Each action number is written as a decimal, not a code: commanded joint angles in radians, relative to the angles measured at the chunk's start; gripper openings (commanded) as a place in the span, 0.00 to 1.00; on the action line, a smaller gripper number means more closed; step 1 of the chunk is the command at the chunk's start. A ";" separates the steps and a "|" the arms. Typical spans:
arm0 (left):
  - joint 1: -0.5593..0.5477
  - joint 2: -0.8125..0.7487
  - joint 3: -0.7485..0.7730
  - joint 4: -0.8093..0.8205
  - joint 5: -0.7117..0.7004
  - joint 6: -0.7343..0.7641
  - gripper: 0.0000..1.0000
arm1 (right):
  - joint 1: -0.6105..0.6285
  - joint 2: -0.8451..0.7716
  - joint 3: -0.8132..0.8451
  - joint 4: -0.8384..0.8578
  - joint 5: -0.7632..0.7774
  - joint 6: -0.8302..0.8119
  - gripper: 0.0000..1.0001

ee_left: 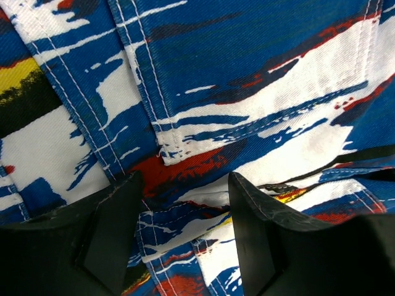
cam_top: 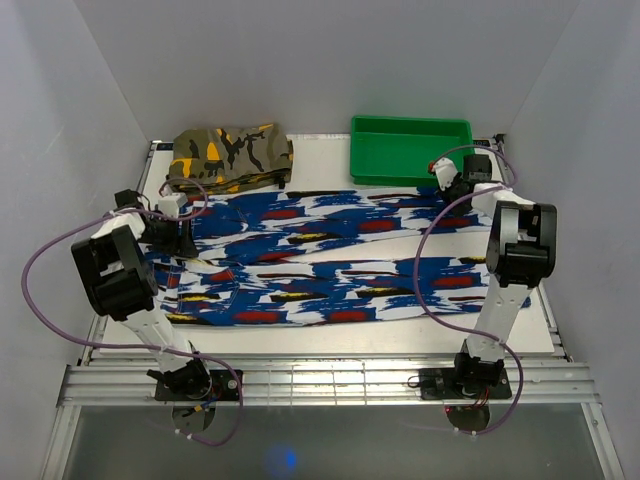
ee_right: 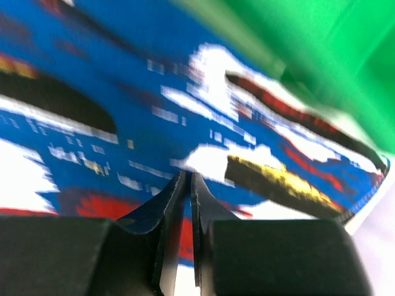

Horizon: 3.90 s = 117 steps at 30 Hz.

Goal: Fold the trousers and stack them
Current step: Flatten the trousers out, then fold the trousers

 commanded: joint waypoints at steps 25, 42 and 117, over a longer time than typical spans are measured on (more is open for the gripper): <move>0.164 0.182 0.703 -0.444 0.326 0.395 0.87 | -0.144 -0.085 0.255 -0.646 -0.156 -0.410 0.72; 0.153 0.377 0.813 -0.444 0.303 0.607 0.85 | -0.161 0.241 0.487 -0.695 -0.211 -0.751 0.54; 0.736 -0.312 -0.272 -0.484 0.200 1.352 0.00 | -0.551 -0.758 -0.625 -0.567 -0.249 -1.158 0.08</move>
